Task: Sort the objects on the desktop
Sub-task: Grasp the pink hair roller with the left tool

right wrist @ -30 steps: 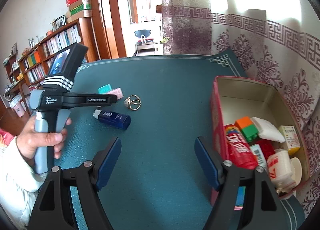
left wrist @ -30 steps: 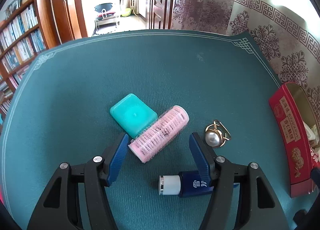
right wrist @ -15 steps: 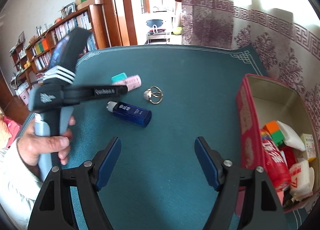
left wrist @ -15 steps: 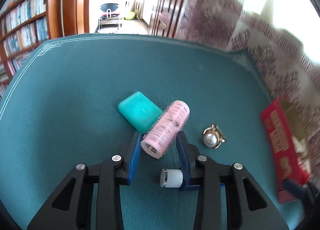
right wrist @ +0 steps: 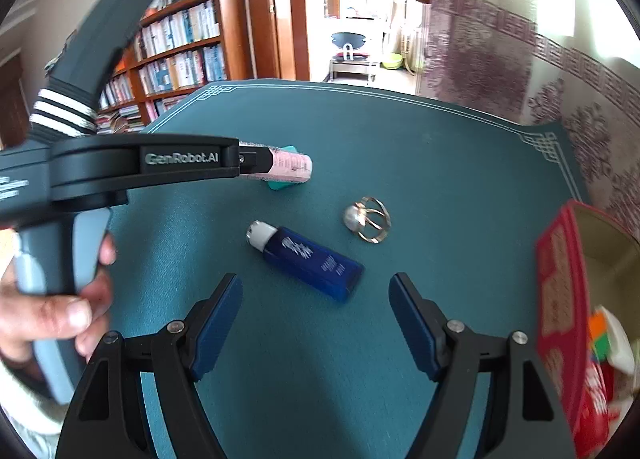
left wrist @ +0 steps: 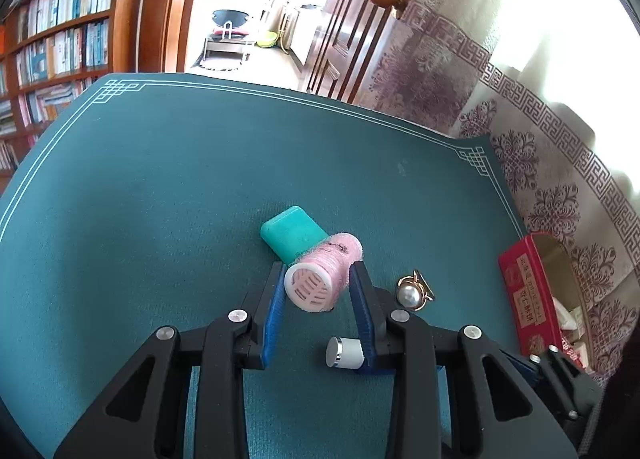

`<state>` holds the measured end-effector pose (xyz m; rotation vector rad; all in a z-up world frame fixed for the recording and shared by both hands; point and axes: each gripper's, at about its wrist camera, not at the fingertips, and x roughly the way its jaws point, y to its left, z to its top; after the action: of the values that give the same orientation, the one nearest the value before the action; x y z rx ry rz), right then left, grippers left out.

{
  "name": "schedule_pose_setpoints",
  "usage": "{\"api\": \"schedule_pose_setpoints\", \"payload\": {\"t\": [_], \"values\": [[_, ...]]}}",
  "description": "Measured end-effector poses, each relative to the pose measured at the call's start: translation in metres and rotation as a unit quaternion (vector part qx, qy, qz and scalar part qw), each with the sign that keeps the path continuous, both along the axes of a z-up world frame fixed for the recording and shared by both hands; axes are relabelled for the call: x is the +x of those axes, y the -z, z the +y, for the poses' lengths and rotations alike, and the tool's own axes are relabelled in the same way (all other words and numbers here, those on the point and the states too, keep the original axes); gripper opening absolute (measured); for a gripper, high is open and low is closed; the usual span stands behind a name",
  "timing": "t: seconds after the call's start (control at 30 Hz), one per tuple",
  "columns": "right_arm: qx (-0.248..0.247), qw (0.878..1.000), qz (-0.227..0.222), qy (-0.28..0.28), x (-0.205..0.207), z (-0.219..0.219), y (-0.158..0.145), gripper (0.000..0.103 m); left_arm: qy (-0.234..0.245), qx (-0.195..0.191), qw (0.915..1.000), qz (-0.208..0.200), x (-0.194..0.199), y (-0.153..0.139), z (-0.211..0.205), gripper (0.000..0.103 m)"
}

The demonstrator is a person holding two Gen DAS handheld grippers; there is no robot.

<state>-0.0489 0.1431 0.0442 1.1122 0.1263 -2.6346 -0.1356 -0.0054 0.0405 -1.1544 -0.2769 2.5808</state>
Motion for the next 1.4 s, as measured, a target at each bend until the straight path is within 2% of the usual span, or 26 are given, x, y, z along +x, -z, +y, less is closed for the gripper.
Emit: {"api": "schedule_pose_setpoints", "payload": {"t": [0.13,0.3,0.4,0.5,0.63,0.83,0.93,1.0,1.07,1.2,1.4], "values": [[-0.007,1.0,-0.017,-0.017,-0.019,-0.005,0.008,0.079,0.001,-0.01,0.9999,-0.013,-0.003,0.005,0.0,0.035],[-0.006,0.999,-0.034,-0.032,-0.037,-0.003,0.019,0.079,-0.008,-0.015,0.998,-0.062,-0.013,0.019,-0.004,0.035],[-0.014,0.998,-0.05,-0.043,-0.037,-0.001,0.027,0.079,-0.013,-0.013,0.997,-0.075,-0.015,0.024,-0.007,0.035],[-0.017,0.996,-0.06,-0.061,-0.029,-0.003,0.028,0.079,-0.013,-0.017,0.9968,-0.077,-0.017,0.026,-0.006,0.042],[-0.029,0.993,-0.067,-0.094,-0.02,-0.008,0.027,0.079,-0.012,-0.022,0.9972,-0.071,-0.017,0.026,-0.002,0.044],[0.0,0.996,-0.053,-0.065,-0.027,-0.01,0.026,0.074,-0.023,0.002,0.9978,-0.063,-0.02,0.029,-0.015,0.044],[0.022,0.998,-0.044,-0.047,-0.033,-0.012,0.028,0.064,-0.035,0.005,0.9973,-0.064,-0.021,0.029,-0.019,0.034],[0.044,0.998,-0.033,-0.042,-0.034,-0.016,0.03,0.056,-0.037,0.01,0.9973,-0.063,-0.019,0.028,-0.022,0.033],[0.047,0.997,-0.028,-0.046,-0.034,-0.018,0.029,0.041,-0.037,0.009,0.9976,-0.058,-0.016,0.025,-0.023,0.032],[0.048,0.998,-0.027,-0.044,-0.026,-0.021,0.03,0.034,-0.038,0.016,0.9982,-0.044,-0.011,0.016,-0.023,0.032],[-0.018,0.999,-0.035,-0.024,-0.015,-0.003,0.018,0.032,-0.032,0.027,0.9986,-0.032,-0.006,0.006,-0.02,0.032]]}}
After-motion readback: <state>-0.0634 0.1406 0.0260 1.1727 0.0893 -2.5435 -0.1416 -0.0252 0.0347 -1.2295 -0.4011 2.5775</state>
